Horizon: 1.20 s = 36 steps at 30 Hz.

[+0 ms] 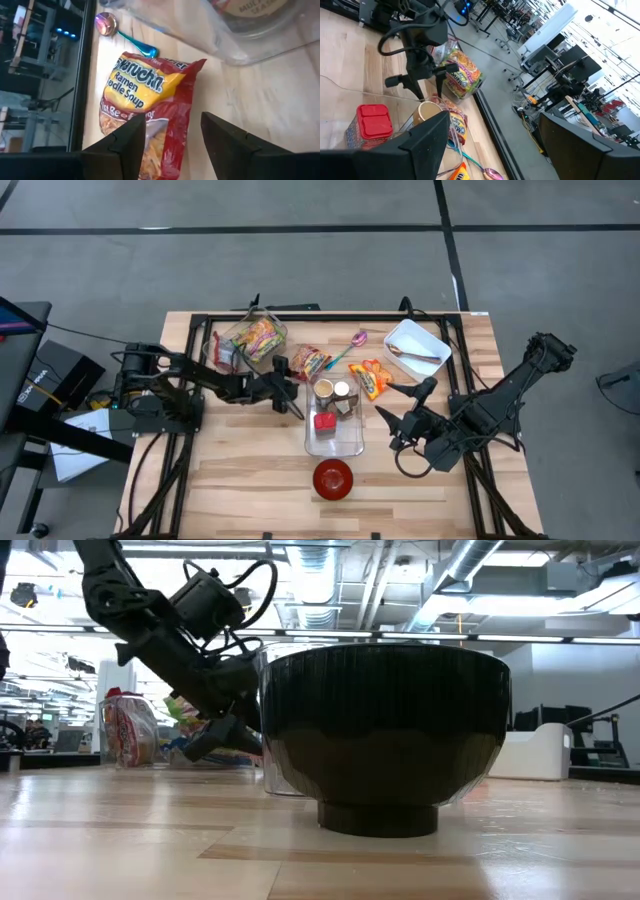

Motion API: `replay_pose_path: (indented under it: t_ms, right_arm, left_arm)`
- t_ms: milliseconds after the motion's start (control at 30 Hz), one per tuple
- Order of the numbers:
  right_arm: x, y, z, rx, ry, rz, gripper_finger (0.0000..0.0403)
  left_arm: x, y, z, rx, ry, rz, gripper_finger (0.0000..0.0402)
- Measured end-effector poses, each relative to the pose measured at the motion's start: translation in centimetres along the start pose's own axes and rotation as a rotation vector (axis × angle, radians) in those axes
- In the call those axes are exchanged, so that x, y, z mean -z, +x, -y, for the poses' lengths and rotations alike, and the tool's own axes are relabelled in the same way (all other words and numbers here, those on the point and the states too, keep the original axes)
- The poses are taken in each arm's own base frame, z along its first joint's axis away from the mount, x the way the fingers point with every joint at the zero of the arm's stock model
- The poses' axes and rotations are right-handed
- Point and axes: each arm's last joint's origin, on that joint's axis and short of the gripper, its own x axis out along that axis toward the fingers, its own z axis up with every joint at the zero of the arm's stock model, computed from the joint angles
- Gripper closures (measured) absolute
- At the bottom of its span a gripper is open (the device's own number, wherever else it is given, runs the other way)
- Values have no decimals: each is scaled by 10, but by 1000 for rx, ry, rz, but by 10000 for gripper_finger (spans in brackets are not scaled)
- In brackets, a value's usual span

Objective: Pick & Place Food Item
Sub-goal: Put the red noodle pack into the top transparent bin

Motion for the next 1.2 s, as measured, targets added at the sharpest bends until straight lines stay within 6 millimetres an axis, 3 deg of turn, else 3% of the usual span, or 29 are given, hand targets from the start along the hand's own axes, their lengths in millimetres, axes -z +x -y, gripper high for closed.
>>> replay_pose_path:
  t_ms: [267, 967, 1200]
  right_arm:
    - [0, 2, -1, -42, 1, -6, 104]
    - [0, 2, -1, -41, 1, -7, 104]
    - [1, 2, -1, -41, -4, -9, 104]
  left_arm:
    - [1, 1, 0, 23, 133, 9, 231]
    - [-1, -1, 3, 27, 138, 19, 230]
    - [7, 18, 9, -1, 141, -6, 217]
